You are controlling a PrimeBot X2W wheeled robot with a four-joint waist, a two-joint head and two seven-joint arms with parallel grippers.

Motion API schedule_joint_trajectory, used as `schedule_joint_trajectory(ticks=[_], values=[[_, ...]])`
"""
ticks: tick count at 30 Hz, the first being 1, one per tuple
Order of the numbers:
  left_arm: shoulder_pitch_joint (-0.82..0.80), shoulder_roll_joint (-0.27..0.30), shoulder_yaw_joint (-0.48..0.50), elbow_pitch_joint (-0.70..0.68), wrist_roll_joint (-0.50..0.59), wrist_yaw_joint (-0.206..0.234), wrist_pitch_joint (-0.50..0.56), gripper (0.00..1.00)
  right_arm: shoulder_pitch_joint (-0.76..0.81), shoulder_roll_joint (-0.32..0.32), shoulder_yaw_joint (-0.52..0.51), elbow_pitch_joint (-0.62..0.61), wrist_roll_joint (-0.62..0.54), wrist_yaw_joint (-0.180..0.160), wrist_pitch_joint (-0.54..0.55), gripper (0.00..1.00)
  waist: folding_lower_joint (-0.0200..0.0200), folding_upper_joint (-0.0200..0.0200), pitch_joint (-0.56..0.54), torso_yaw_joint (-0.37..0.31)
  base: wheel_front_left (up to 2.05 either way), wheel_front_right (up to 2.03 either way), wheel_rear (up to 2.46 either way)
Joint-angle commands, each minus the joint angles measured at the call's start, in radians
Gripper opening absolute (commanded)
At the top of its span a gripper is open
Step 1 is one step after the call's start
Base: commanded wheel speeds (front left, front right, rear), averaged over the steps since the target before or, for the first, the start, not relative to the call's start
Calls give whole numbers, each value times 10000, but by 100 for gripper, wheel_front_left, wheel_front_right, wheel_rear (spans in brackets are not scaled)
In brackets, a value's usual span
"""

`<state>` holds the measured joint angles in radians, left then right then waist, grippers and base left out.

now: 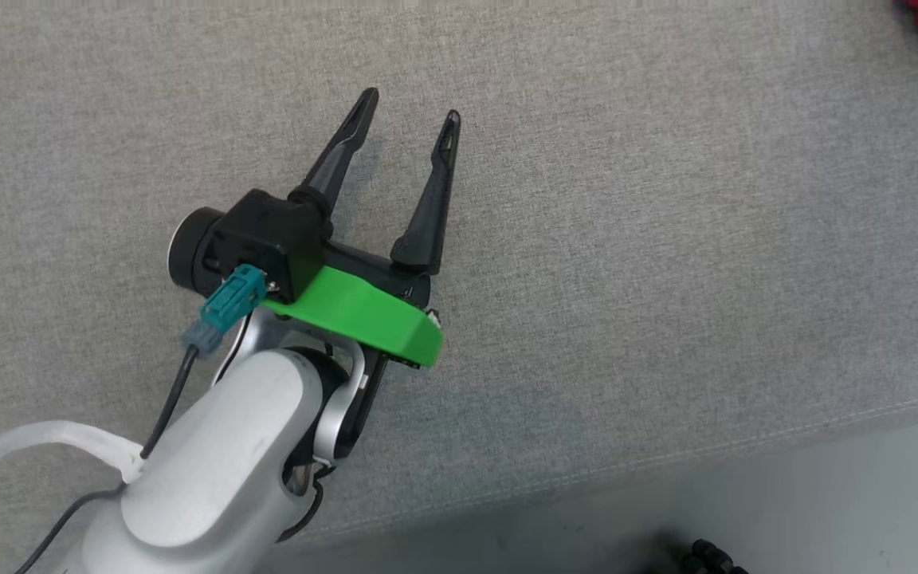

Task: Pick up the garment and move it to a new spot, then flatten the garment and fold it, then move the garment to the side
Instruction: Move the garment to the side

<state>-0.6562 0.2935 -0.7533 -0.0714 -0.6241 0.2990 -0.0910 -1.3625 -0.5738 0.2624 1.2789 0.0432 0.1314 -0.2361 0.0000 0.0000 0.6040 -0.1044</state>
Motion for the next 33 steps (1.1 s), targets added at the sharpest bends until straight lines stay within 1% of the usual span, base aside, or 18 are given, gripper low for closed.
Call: schedule_joint_trajectory(ticks=[1,5,10,11,15,21,26,30,31,33], values=[[56,41,60,115,-80,-63,-117,100,211,187,-60,-126,2,-16,-126,100,0,0,-506,-104,0,0,0],[312,99,280,605,-307,-155,-421,100,671,999,-356,-356,805,-14,-243,100,0,0,-1344,-79,0,0,0],[791,207,663,1265,-745,-224,-868,100,1597,1503,176,-1199,1699,-16,-279,100,0,0,-2485,60,0,0,0],[904,260,696,1396,-825,-320,-972,100,1866,1551,283,-1406,1897,-14,-287,100,0,0,-2745,121,0,0,0],[1511,381,1099,1792,-1212,-358,-1267,100,2943,1545,612,-2494,2736,-16,-296,100,0,0,-3605,323,0,0,0],[2613,742,1762,2187,-1632,-281,-1567,100,4843,1506,708,-4105,3693,-14,-299,100,0,0,-4704,657,0,0,0],[3541,1055,2258,2245,-1844,-342,-1667,100,6301,1676,492,-5231,4083,-14,-270,100,0,0,-5275,883,0,0,0],[4120,1293,2559,2272,-1890,-386,-1710,100,7413,1956,29,-6206,3981,-14,-92,100,0,0,-5577,1017,0,0,0],[4120,1293,2559,2272,-1890,-386,-1710,100,7413,1956,29,-6206,3981,-14,-92,100,0,0,-5577,1017,0,0,0],[4364,1303,2727,2251,-1944,-381,-1724,100,7983,2247,-190,-6783,3947,-11,62,100,0,0,-5693,1074,0,0,0]])
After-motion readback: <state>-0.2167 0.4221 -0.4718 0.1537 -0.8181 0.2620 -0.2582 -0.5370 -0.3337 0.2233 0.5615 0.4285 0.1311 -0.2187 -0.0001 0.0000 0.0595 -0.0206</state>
